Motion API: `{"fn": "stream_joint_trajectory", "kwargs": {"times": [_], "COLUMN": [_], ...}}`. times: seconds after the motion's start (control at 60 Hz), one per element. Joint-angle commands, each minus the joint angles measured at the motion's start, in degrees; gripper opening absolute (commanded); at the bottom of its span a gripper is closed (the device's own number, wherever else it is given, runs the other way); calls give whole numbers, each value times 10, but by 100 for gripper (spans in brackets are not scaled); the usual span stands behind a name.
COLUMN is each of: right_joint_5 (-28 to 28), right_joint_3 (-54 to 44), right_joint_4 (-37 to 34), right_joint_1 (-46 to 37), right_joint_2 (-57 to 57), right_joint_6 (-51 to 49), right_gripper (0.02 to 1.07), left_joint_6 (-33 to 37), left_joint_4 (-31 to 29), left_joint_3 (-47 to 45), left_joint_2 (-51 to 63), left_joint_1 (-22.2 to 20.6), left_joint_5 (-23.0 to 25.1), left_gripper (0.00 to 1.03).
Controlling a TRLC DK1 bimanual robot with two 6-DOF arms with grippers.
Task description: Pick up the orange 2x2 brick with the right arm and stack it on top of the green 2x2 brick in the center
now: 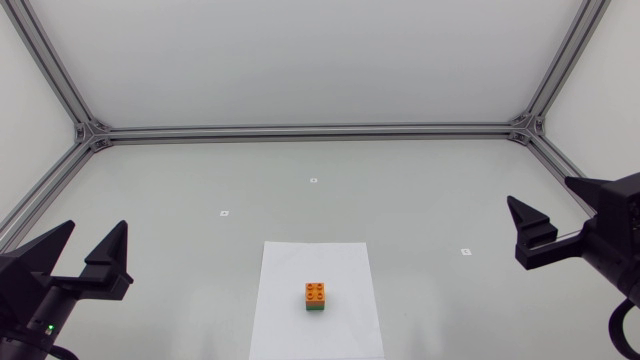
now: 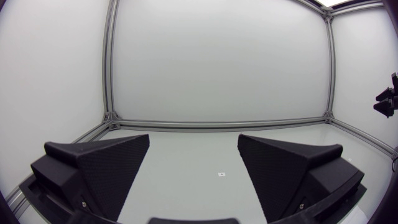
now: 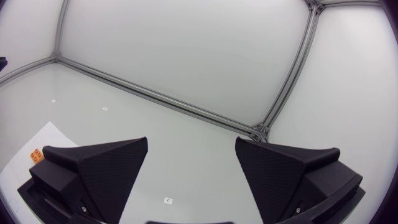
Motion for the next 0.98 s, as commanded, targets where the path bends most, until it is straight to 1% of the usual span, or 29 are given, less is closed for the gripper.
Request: {"fn": "stream_joint_trajectory", "kwargs": {"times": [0.0, 0.667, 0.967], "right_joint_5": [6, 12, 12], "right_joint_3": [-31, -215, -215], "right_joint_4": [17, 119, 119], "right_joint_1": [-3, -3, -3], "right_joint_2": [-26, -218, -218], "right_joint_6": [35, 194, 194], "right_gripper": [102, 102, 102], "left_joint_6": [3, 3, 3], "left_joint_4": [-6, -6, -6], "left_joint_3": [-23, -23, -23], "left_joint_2": [-3, -3, -3], "left_joint_1": [1, 1, 1], "left_joint_5": [1, 1, 1], "left_gripper": [99, 99, 99]}}
